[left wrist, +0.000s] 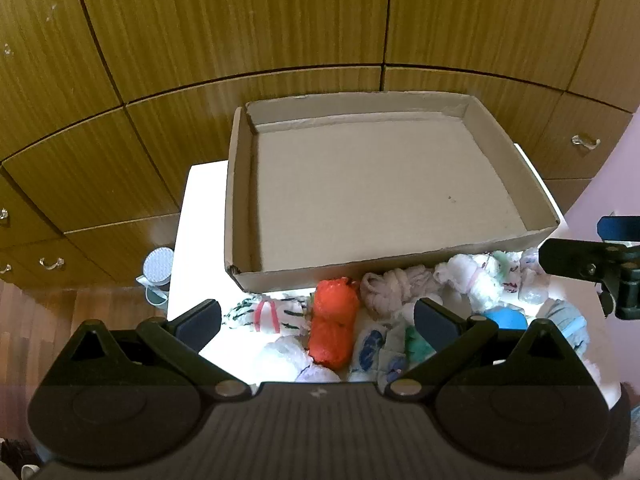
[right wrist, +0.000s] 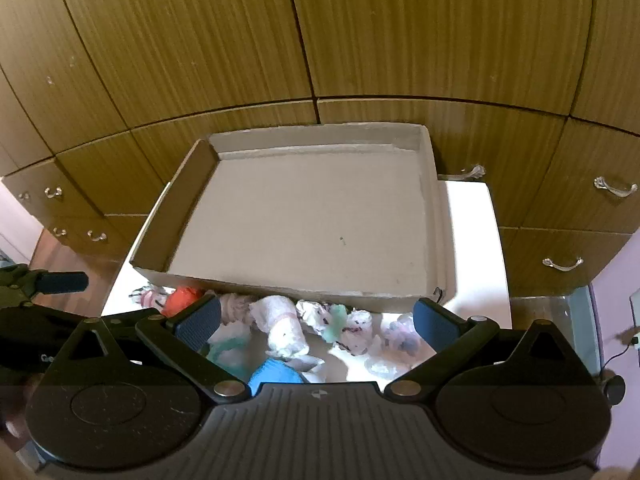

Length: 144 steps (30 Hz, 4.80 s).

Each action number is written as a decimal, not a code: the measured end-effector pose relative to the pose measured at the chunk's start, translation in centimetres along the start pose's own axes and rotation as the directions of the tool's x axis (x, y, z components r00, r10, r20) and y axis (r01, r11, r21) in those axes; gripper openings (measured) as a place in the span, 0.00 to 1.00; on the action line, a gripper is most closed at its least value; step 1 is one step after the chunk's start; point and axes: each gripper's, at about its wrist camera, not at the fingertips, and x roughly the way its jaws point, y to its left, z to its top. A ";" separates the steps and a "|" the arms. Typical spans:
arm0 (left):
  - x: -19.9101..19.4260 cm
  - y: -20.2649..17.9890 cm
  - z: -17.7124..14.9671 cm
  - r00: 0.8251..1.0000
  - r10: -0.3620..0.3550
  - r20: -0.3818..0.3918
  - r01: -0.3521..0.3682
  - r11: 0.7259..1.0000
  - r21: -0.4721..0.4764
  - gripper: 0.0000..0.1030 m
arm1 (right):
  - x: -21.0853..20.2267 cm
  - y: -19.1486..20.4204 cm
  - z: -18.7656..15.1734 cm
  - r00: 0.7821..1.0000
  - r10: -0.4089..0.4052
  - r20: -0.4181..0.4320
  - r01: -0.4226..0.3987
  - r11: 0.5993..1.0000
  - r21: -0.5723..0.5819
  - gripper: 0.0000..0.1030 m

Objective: Organize objects

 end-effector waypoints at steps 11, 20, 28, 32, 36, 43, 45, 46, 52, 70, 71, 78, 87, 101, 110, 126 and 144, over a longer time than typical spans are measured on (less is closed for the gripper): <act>0.1 0.0 -0.3 1.000 -0.003 -0.006 0.003 1.000 0.006 0.99 | 0.0 0.1 -0.3 1.000 -0.002 -0.004 0.002 1.000 -0.006 1.00; 0.1 -0.1 -0.4 1.000 -0.007 -0.010 0.007 1.000 0.001 0.99 | -0.1 0.3 -0.4 1.000 -0.002 -0.005 0.002 1.000 -0.004 1.00; 0.0 0.0 -0.5 1.000 -0.008 -0.009 0.008 1.000 -0.002 0.99 | -0.3 0.2 -0.5 1.000 0.001 -0.009 -0.001 1.000 -0.004 1.00; 0.0 0.0 -0.6 1.000 -0.011 -0.012 0.011 1.000 0.000 0.99 | -0.3 0.1 -0.6 1.000 0.002 -0.009 -0.002 1.000 0.000 1.00; 0.0 0.0 -0.5 1.000 -0.011 -0.010 0.011 1.000 -0.002 0.99 | -0.3 0.1 -0.5 1.000 0.001 -0.011 -0.001 1.000 0.000 1.00; 0.0 0.2 -0.5 1.000 -0.011 -0.016 0.010 1.000 -0.003 0.99 | -0.4 0.3 -0.6 1.000 0.000 -0.011 0.000 1.000 -0.002 1.00; 0.1 0.3 -0.5 1.000 -0.012 -0.018 0.012 1.000 -0.005 0.99 | -0.3 0.3 -0.6 1.000 0.000 -0.013 0.000 1.000 -0.002 1.00; 0.1 0.4 -0.5 1.000 -0.012 -0.018 0.012 1.000 -0.006 0.99 | -0.3 0.3 -0.6 1.000 0.000 -0.013 0.000 1.000 -0.002 1.00; 0.1 0.5 -0.5 1.000 -0.013 -0.020 0.013 1.000 -0.007 0.99 | -0.2 0.3 -0.7 1.000 0.001 -0.016 -0.001 1.000 -0.004 1.00; -1.4 5.4 -7.4 0.999 0.014 -0.031 -0.012 0.998 0.065 0.99 | -1.6 -3.2 -4.3 0.999 -0.007 -0.038 0.008 0.999 0.036 1.00; -1.5 5.5 -7.8 1.000 0.000 -0.028 0.002 0.998 0.068 0.99 | -1.5 -3.7 -4.7 0.999 -0.006 -0.045 0.008 0.999 0.047 1.00; 0.1 5.4 -10.2 0.998 -0.043 -0.047 0.048 0.995 0.091 0.94 | -0.2 -5.1 -6.6 0.996 -0.003 -0.090 0.011 0.997 0.083 0.99; 2.2 5.1 -10.9 0.994 -0.100 -0.040 0.104 0.990 0.099 0.86 | 2.1 -5.9 -7.2 0.993 0.002 -0.118 0.011 0.995 0.104 0.99; 1.4 4.5 -11.4 0.992 -0.119 0.037 0.114 0.986 0.124 0.48 | 3.7 -6.5 -8.2 0.990 0.040 -0.132 -0.026 0.994 0.108 0.54; 1.0 4.7 -10.9 0.990 -0.133 0.050 0.127 0.987 0.098 0.45 | 2.5 -7.3 -8.1 0.995 0.059 -0.081 -0.049 0.992 0.115 0.51; -1.4 5.3 2.4 0.960 -0.144 0.239 0.121 0.987 0.106 0.45 | -0.7 -3.2 2.6 0.983 0.132 0.130 -0.135 0.991 0.011 0.51; 14.4 2.7 12.2 0.989 -0.075 0.129 0.051 0.982 0.181 0.45 | 14.7 1.3 12.9 0.980 0.194 0.047 -0.195 0.980 0.028 0.52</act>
